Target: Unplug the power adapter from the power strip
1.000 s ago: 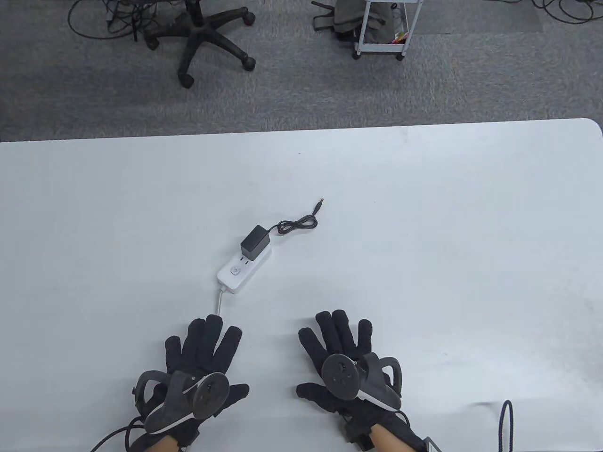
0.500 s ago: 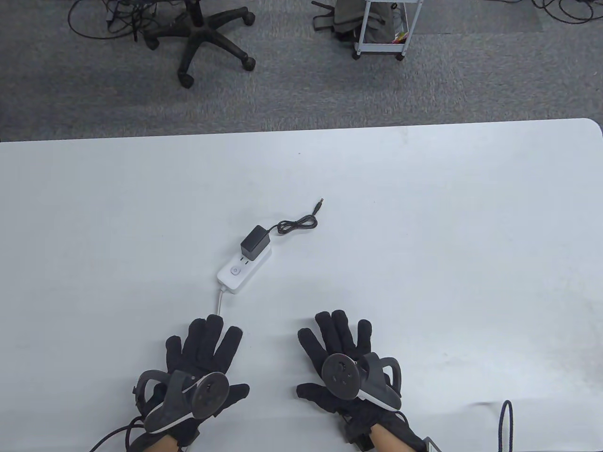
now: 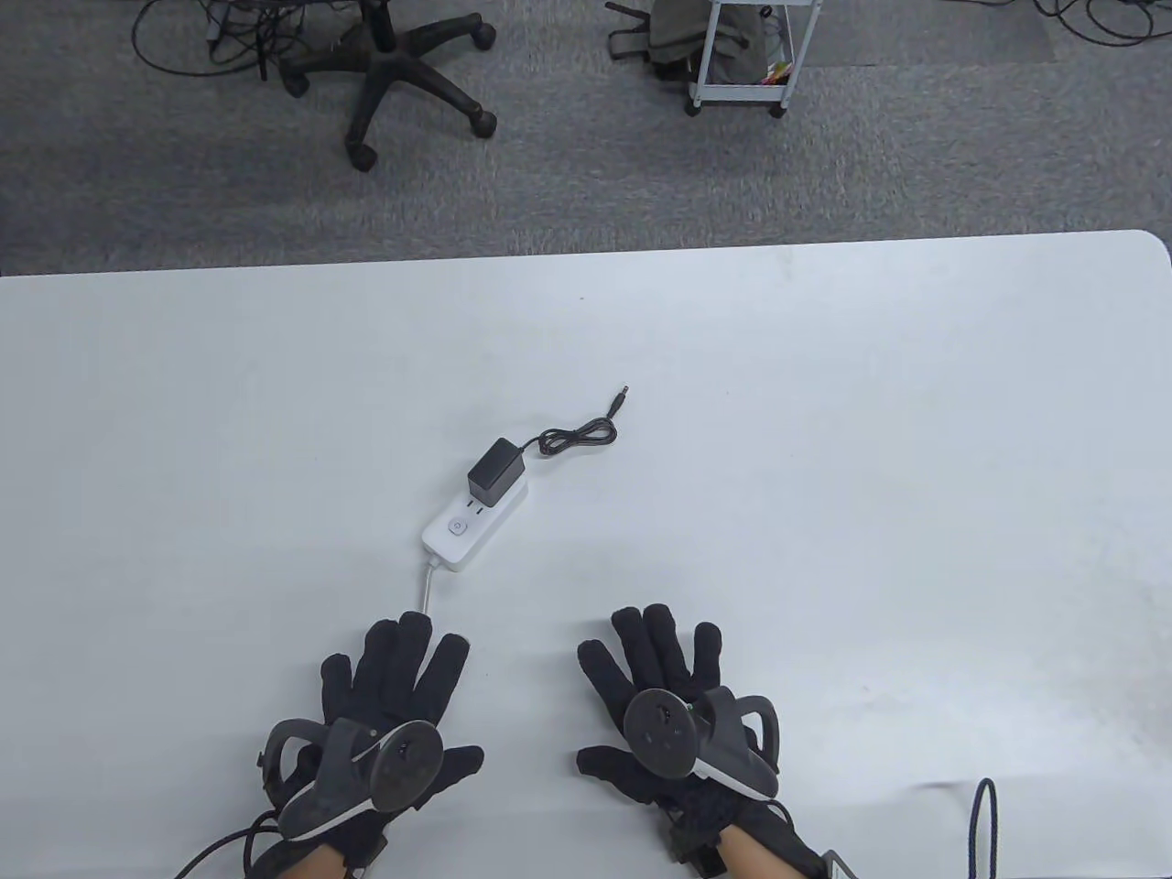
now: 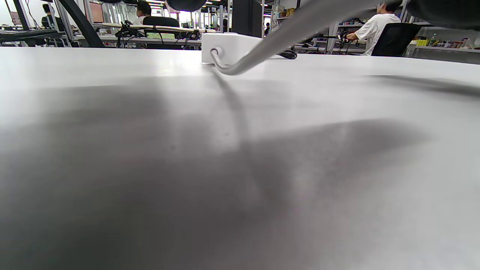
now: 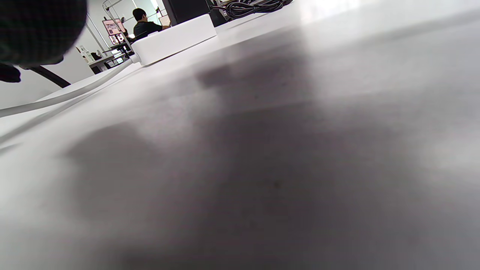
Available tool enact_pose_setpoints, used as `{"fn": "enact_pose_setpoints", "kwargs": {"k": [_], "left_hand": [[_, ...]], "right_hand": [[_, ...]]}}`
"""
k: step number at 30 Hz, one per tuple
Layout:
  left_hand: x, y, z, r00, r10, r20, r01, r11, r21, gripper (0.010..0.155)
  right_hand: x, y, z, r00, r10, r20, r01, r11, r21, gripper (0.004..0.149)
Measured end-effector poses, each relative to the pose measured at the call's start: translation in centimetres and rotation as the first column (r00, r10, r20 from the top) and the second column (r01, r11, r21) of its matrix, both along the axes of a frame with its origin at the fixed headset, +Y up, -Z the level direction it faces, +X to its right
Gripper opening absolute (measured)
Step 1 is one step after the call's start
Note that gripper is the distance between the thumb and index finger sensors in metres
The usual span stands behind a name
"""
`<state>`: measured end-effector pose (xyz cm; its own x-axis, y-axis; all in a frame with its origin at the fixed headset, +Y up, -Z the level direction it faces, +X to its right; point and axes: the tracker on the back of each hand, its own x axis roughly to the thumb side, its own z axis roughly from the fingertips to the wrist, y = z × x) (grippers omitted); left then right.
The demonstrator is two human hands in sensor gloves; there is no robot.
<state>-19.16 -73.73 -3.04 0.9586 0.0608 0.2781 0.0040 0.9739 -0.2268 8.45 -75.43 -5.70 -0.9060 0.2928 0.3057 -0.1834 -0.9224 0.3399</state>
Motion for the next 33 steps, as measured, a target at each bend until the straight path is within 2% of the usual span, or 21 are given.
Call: {"fn": "enact_pose_setpoints", "kwargs": {"k": [22, 28, 33], "left_hand": [[-0.3, 0.1, -0.3, 0.999, -0.014, -0.038, 0.014, 1.000, -0.010, 0.101], [-1.0, 0.7, -1.0, 0.994, 0.045, -0.104, -0.044, 0.999, 0.010, 0.101], [-2.0, 1.3, -2.5, 0.967, 0.096, -0.235, -0.083, 0.994, 0.064, 0.104]], "right_hand": [[-0.1, 0.2, 0.0, 0.999, -0.048, -0.015, 0.047, 0.999, -0.026, 0.092], [-0.2, 0.2, 0.0, 0.998, -0.054, -0.020, 0.054, 0.998, -0.038, 0.092], [-0.3, 0.1, -0.1, 0.998, -0.055, -0.025, 0.054, 0.997, -0.047, 0.092]]}}
